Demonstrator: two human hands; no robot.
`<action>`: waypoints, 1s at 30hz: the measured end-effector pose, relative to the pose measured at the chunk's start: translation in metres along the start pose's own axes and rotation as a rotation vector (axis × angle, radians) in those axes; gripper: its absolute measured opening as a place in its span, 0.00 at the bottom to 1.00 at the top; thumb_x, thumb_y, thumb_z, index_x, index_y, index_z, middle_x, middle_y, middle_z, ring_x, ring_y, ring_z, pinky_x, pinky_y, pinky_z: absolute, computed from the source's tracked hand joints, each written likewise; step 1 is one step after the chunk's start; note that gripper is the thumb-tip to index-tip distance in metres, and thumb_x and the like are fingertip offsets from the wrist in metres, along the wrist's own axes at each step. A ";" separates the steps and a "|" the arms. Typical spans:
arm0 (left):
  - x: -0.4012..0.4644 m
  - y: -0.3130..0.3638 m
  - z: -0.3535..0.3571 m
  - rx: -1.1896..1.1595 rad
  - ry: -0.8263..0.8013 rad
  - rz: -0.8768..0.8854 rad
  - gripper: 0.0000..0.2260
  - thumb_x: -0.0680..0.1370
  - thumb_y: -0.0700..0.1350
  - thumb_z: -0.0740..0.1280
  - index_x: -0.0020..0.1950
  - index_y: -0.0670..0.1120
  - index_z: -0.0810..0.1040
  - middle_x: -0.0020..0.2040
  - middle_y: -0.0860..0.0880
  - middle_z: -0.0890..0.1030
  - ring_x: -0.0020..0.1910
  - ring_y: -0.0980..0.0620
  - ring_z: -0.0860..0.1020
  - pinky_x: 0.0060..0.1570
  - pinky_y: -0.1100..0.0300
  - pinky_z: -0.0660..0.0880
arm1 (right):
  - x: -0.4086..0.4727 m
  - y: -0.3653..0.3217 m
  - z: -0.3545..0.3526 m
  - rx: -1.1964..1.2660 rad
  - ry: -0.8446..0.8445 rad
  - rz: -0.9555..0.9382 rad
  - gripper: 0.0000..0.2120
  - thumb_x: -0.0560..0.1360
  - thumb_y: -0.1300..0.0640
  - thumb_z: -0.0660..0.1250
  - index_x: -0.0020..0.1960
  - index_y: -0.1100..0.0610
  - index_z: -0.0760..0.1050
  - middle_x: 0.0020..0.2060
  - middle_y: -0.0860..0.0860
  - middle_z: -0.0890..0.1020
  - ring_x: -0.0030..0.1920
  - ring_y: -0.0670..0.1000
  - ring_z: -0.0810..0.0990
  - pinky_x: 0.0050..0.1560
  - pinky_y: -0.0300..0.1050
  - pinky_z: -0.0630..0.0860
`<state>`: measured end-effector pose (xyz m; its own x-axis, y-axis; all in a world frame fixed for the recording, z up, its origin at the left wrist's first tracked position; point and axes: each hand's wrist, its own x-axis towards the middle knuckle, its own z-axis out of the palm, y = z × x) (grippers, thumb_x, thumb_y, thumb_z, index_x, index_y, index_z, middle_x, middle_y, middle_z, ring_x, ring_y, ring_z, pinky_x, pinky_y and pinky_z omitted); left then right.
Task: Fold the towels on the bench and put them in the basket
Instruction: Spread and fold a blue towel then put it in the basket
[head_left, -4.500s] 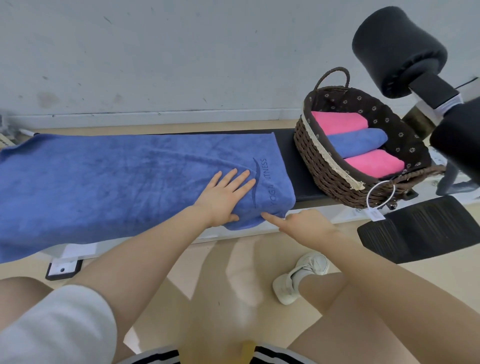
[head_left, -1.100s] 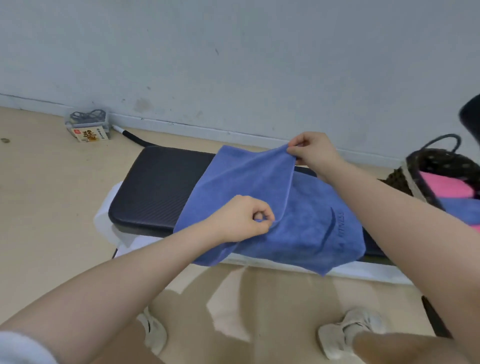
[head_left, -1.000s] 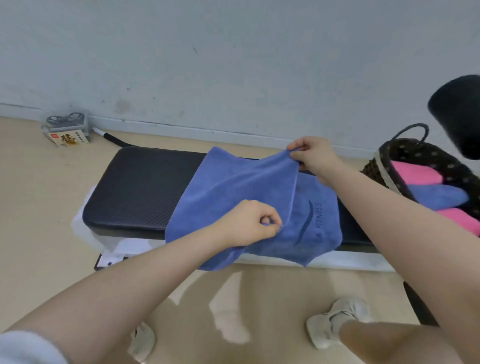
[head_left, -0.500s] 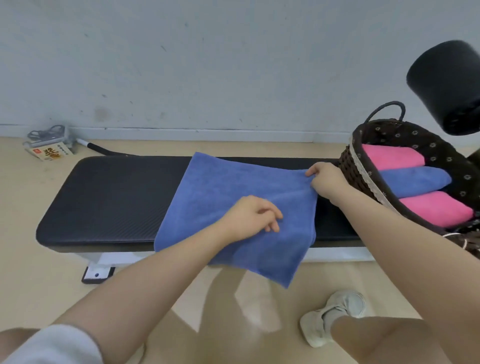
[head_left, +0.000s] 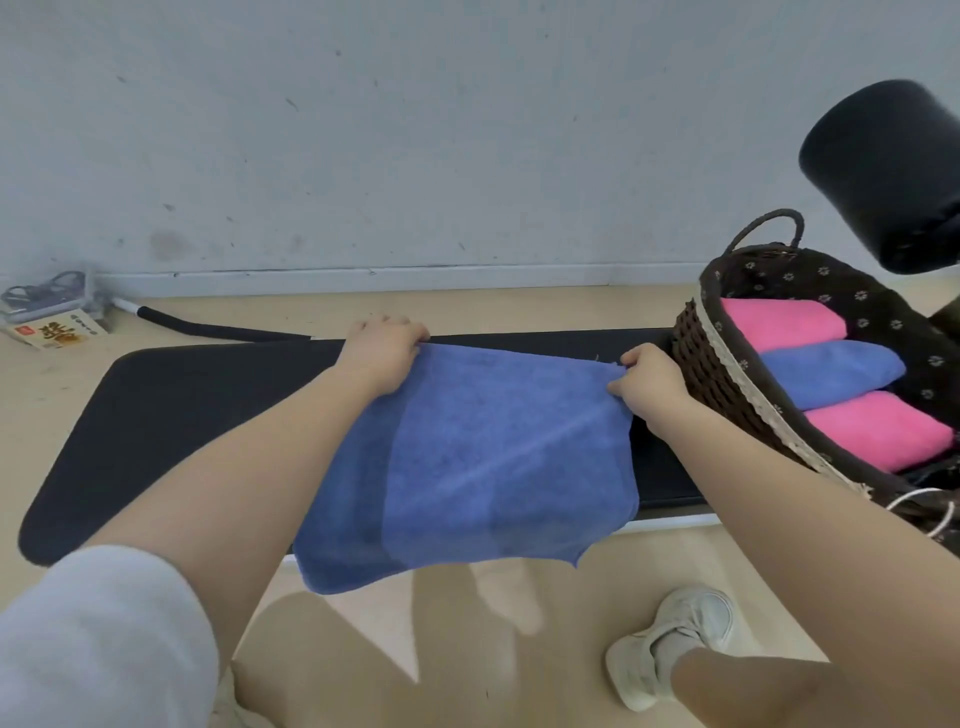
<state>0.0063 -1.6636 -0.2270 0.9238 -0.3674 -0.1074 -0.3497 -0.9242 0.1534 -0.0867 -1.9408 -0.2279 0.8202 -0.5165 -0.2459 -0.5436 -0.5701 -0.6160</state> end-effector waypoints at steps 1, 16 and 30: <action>0.001 -0.003 0.000 0.019 -0.015 -0.004 0.14 0.81 0.44 0.55 0.65 0.49 0.72 0.65 0.46 0.72 0.64 0.44 0.67 0.62 0.52 0.62 | 0.002 0.001 -0.001 -0.041 0.006 0.007 0.12 0.73 0.68 0.64 0.56 0.61 0.71 0.48 0.58 0.74 0.48 0.56 0.74 0.46 0.46 0.72; 0.011 -0.032 0.000 -0.198 -0.046 -0.073 0.07 0.78 0.48 0.62 0.50 0.45 0.71 0.52 0.44 0.75 0.51 0.46 0.69 0.47 0.57 0.64 | 0.021 0.002 0.005 -0.202 0.025 -0.134 0.15 0.75 0.63 0.65 0.61 0.57 0.76 0.51 0.54 0.79 0.51 0.54 0.77 0.47 0.45 0.72; -0.002 -0.053 -0.005 -0.922 0.138 -0.350 0.08 0.73 0.38 0.69 0.36 0.46 0.74 0.36 0.51 0.74 0.36 0.55 0.72 0.35 0.65 0.68 | 0.029 -0.018 -0.003 -0.115 -0.178 -0.241 0.07 0.73 0.63 0.67 0.40 0.55 0.72 0.35 0.48 0.74 0.41 0.51 0.73 0.36 0.38 0.68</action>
<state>0.0233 -1.6135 -0.2302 0.9822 -0.0199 -0.1866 0.1500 -0.5142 0.8444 -0.0535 -1.9479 -0.2220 0.9407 -0.2435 -0.2360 -0.3377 -0.7362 -0.5865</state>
